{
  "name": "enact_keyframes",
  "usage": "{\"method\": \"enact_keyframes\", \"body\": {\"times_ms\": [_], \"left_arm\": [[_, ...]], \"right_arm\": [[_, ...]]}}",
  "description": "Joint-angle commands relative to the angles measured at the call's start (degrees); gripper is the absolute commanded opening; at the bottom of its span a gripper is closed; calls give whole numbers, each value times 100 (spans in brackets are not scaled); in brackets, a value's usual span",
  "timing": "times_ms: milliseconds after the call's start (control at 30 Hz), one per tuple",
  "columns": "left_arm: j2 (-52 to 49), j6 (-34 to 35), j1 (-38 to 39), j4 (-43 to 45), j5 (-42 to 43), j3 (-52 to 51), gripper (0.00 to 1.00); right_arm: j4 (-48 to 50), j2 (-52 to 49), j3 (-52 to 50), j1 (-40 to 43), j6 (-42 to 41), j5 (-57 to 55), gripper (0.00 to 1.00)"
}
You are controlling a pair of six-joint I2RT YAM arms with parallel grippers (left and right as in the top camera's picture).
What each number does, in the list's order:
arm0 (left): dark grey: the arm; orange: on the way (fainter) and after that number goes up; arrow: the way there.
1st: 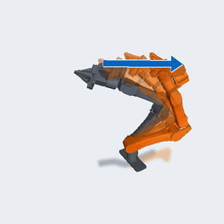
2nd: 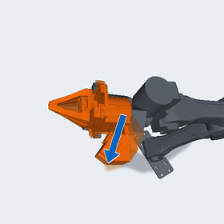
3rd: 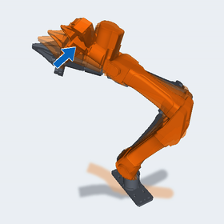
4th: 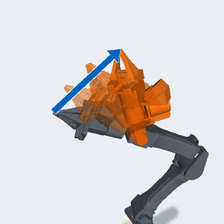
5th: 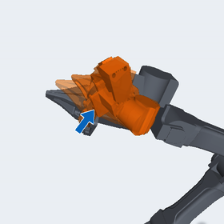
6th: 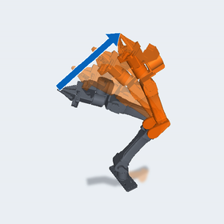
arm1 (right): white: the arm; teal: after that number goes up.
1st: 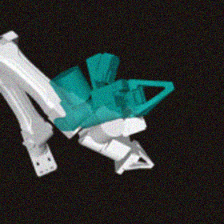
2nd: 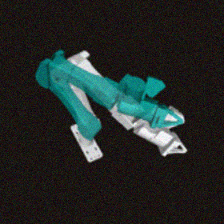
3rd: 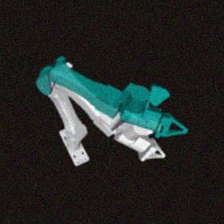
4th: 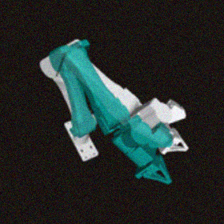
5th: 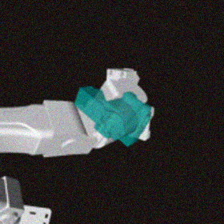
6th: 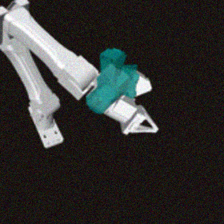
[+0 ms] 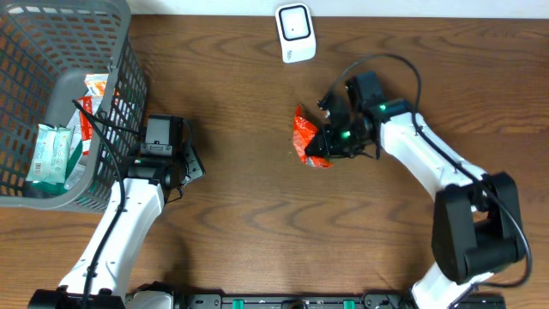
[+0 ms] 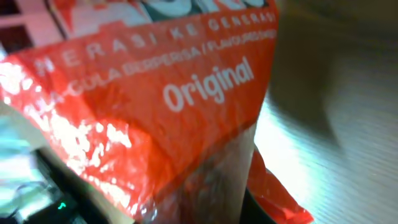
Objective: Scan the item barcode
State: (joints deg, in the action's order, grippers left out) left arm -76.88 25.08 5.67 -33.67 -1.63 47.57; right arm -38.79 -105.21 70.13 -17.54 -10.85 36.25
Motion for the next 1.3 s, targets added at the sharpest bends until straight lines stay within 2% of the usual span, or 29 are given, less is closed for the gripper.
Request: {"method": "enact_keyframes", "body": {"times_ms": [0, 167, 300, 400, 533, 667, 767, 933, 1067, 1267], "left_arm": [[-61, -33, -31, -13, -7, -48, 62], [-61, -31, -28, -13, -4, -48, 62], [-61, -33, -28, -15, -4, -48, 62], [-61, -33, -28, -17, -4, -48, 62], [-61, -33, -28, -15, -4, -48, 62], [-61, -33, -28, -15, -4, -48, 62], [-61, -33, -28, -15, -4, -48, 62], [-61, -33, -28, -15, -4, -48, 62], [-61, -33, -24, -15, -4, -48, 62], [-61, -33, -24, -15, -4, -48, 62]], "right_arm": [[911, -254, -741, 175, 153, 1812, 1], [2100, -409, -1438, 192, -111, 2122, 1], [2074, -409, -1523, 262, -109, 1506, 3], [2015, -409, -1523, 332, -107, 1062, 13], [1985, -409, -1523, 442, -83, 713, 22], [1937, -409, -1521, 560, -31, 708, 38], [1816, -409, -1515, 669, 87, 625, 42], [1655, -409, -1515, 931, 181, 417, 56], [1648, -404, -1486, 1130, 177, 468, 58], [1641, -326, -1408, 1565, 175, 1445, 52]]}}
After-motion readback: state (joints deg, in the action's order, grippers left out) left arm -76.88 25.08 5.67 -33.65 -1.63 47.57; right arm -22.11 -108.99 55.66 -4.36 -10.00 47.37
